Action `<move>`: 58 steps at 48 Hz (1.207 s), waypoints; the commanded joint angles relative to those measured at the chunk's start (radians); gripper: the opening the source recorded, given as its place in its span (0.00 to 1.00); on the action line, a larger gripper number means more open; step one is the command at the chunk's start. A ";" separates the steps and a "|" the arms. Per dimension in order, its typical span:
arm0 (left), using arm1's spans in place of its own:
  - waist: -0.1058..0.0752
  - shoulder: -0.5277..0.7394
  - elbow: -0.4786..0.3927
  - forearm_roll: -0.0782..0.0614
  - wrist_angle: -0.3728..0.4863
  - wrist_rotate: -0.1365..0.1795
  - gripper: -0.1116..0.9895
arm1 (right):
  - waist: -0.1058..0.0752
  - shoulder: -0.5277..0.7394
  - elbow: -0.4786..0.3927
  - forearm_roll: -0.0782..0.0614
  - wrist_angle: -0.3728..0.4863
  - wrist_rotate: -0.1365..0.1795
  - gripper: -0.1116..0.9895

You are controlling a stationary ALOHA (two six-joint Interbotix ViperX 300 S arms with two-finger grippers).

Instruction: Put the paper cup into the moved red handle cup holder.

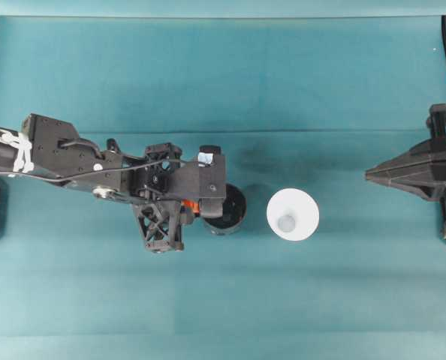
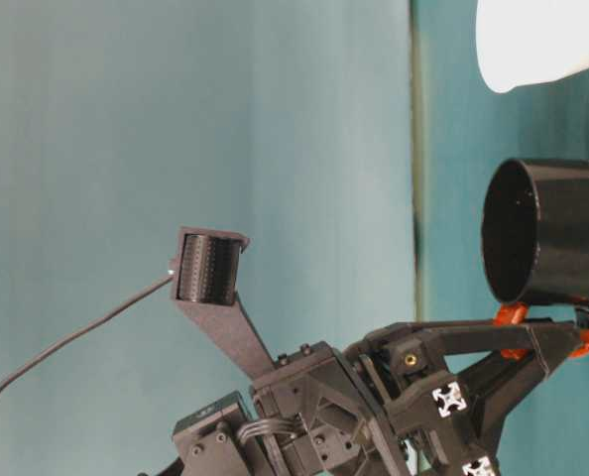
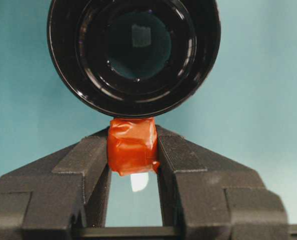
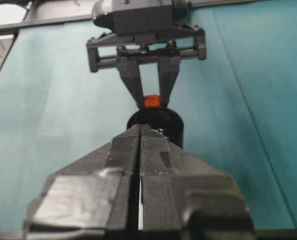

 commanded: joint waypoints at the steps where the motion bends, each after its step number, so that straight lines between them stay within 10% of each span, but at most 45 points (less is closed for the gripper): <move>1: -0.003 -0.012 -0.005 0.003 -0.034 -0.005 0.38 | -0.002 0.006 -0.015 0.003 -0.005 0.006 0.01; 42: -0.002 0.000 0.005 0.003 -0.060 -0.008 0.38 | -0.002 0.006 -0.015 0.003 -0.005 0.008 0.01; 53: 0.000 -0.002 0.008 0.003 -0.061 -0.008 0.92 | -0.002 0.006 -0.015 0.003 -0.005 0.008 0.01; 58: 0.000 -0.003 0.009 0.003 -0.061 -0.005 0.95 | -0.002 0.006 -0.015 0.003 -0.005 0.008 0.01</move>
